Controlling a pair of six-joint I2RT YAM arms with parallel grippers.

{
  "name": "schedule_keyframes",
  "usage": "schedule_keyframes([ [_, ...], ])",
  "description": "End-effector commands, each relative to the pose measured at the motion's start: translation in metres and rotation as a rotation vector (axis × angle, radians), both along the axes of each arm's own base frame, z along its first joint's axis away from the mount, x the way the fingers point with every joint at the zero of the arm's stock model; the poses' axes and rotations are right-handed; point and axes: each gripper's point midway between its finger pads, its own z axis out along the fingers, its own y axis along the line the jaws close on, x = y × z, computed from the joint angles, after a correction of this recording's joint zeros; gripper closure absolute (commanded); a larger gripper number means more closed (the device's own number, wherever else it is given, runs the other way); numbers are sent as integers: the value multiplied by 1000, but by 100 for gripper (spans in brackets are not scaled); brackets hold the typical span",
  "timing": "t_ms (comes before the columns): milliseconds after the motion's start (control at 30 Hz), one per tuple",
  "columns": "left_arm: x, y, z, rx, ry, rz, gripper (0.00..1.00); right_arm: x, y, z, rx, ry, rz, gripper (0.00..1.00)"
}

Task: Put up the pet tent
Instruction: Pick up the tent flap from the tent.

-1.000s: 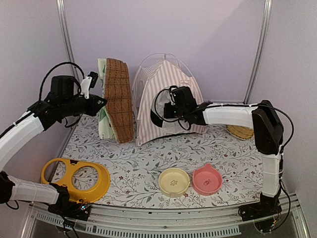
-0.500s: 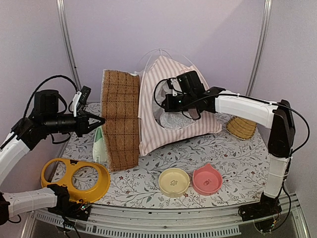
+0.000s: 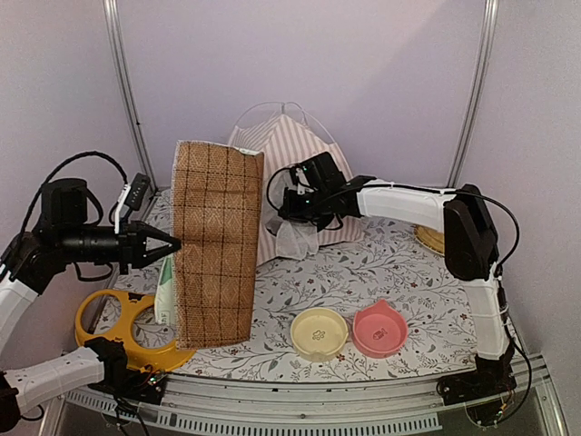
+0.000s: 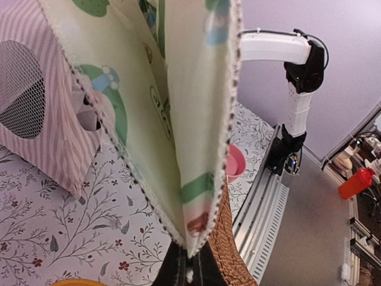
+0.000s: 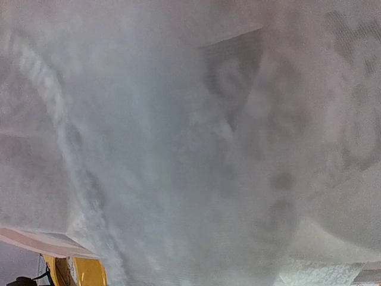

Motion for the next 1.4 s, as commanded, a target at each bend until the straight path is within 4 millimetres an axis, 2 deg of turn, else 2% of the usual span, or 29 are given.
schedule_keyframes([
  [0, -12, -12, -43, -10, 149, -99, 100, 6, 9, 38, 120, -13, 8, 100],
  [67, -4, -13, -61, 1, 189, -67, 100, -2, 8, 39, 121, 6, 31, 100],
  [167, 10, -16, -73, 34, 234, -34, 100, -20, 0, 45, 99, 15, 48, 100],
  [367, 30, -17, -118, 150, 348, 54, 100, -53, -18, 80, 72, -20, 73, 100],
  [467, 37, -17, -136, 225, 379, 101, 100, -65, -16, 93, 75, -20, 115, 100],
  [567, 43, -19, -145, 260, 398, 127, 100, -78, -11, 108, 88, -26, 162, 100],
  [667, 45, -26, -142, 258, 402, 99, 100, -87, -9, 130, 137, -39, 205, 100],
  [767, 41, -44, -126, 240, 367, 21, 100, -93, -3, 157, 191, -63, 245, 100],
  [900, 33, -71, -104, 168, 347, -116, 100, -105, 13, 183, 253, -73, 309, 100],
  [933, 33, -76, -103, 151, 350, -138, 100, -107, 16, 187, 264, -76, 320, 100],
  [1067, 38, -85, -124, 157, 421, -152, 100, -112, 22, 210, 319, -98, 339, 100],
  [1133, 36, -91, -128, 139, 443, -177, 100, -113, 22, 219, 341, -110, 338, 100],
  [1267, 38, -101, -118, 77, 437, -209, 100, -122, 30, 231, 372, -120, 361, 100],
  [1367, 54, -107, -114, 45, 454, -158, 100, -130, 36, 227, 362, -113, 378, 100],
])
